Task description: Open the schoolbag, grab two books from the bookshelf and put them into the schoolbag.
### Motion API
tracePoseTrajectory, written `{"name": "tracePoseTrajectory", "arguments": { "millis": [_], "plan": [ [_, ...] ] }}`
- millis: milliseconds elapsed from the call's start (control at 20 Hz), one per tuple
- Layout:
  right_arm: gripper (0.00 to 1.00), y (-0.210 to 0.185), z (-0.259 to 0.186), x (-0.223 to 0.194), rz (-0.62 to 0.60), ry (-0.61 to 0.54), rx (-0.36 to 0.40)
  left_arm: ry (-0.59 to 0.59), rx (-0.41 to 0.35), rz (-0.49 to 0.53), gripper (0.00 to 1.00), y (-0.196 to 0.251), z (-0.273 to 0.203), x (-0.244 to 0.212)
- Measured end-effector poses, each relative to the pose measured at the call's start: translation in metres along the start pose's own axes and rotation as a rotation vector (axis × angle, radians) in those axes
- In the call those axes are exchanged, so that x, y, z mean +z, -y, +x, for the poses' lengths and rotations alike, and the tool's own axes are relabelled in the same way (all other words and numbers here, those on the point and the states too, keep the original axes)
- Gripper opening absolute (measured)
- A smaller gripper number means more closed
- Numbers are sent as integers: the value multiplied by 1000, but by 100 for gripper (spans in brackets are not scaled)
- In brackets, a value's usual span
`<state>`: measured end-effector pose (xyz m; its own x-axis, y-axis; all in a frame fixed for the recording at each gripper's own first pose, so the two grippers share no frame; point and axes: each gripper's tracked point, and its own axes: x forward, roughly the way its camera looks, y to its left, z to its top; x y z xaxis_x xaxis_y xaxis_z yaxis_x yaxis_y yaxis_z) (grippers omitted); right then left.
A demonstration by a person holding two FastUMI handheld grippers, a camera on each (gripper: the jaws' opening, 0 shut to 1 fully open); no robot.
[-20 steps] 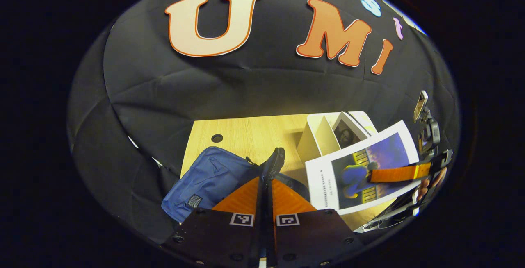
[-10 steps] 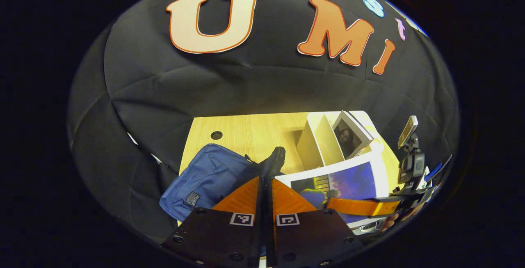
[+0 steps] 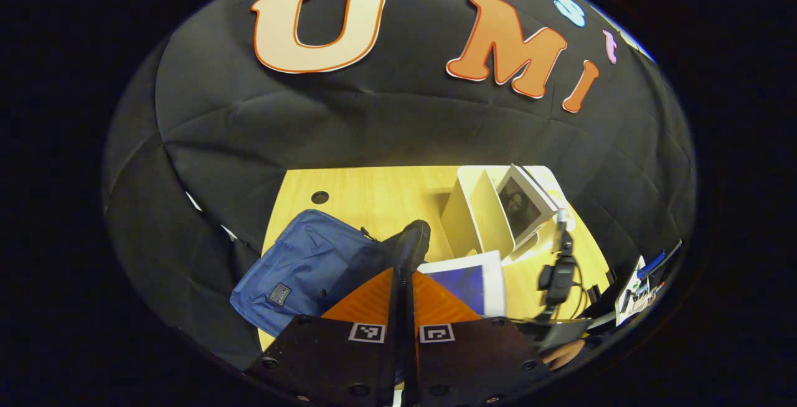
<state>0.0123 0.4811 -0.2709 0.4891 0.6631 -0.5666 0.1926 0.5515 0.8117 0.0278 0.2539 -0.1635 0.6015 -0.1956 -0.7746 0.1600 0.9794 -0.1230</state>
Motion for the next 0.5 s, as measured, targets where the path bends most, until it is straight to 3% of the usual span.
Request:
{"name": "tracePoseTrajectory", "arguments": {
  "millis": [200, 500],
  "plan": [
    [47, 2, 25, -18, 11, -24, 4, -6, -16, 12, 6, 5, 1, -4],
    [47, 7, 61, -10, 50, 13, -24, -19, -48, -32, 6, 7, 0, -8]
  ]
}}
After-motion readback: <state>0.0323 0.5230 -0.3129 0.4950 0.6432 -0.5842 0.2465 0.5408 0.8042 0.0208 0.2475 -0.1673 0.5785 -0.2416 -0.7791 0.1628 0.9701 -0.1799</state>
